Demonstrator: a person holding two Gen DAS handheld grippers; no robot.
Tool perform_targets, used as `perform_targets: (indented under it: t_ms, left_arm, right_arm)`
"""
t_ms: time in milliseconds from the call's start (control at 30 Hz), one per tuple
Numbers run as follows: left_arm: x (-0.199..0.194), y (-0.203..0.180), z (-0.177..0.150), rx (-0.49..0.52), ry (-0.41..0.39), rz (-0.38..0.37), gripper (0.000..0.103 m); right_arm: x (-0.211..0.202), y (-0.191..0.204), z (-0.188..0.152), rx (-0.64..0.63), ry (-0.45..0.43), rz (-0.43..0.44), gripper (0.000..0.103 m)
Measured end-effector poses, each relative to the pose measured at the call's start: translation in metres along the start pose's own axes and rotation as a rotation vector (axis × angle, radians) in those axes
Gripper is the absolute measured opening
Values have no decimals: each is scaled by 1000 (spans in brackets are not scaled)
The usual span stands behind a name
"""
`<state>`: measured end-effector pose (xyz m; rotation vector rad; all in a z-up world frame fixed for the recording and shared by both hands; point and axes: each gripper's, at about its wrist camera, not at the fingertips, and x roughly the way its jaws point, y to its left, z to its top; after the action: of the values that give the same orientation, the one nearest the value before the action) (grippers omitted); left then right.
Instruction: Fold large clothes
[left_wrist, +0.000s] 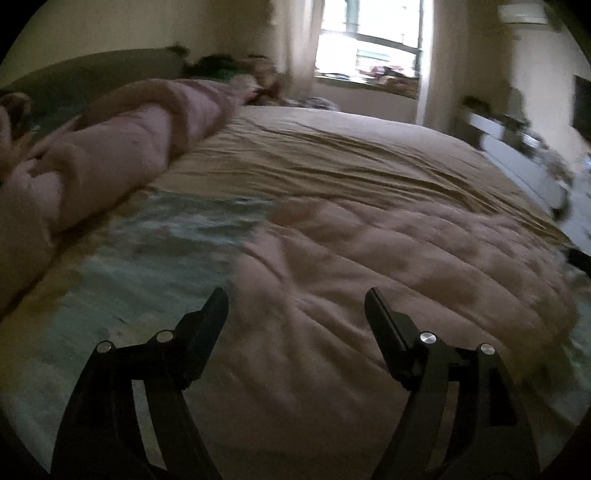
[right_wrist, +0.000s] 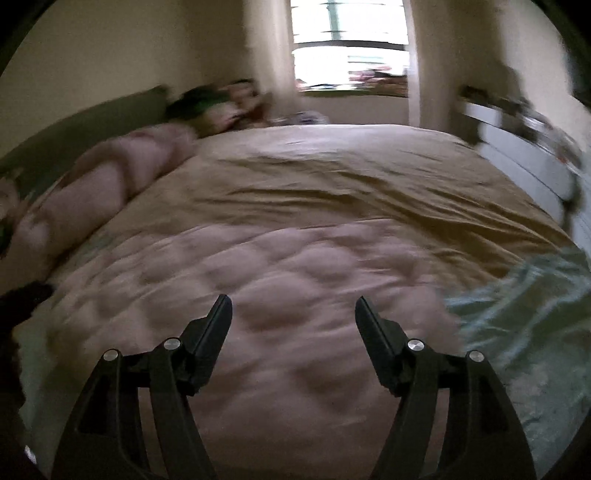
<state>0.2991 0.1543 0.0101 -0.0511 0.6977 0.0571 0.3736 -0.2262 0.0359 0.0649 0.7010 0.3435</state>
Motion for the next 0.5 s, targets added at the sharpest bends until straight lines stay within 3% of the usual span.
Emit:
perform_targets:
  t_ms: [167,267,400,500]
  left_arm:
    - [23,-27,-29,15,130,-55,68]
    - [39,-29,-43,20,162,-36,70]
    - [47,-23,-49,-7,162,-46,71]
    - [28,-18,-45,-33,133,-23,77]
  right_arm:
    - [36,65,-14,-104,145,94,68]
    - [66,75,-27,-120,259,24,70]
    - [82,73,-33,-85,273,22,71]
    - [65,64,-28,-52,240,86,72]
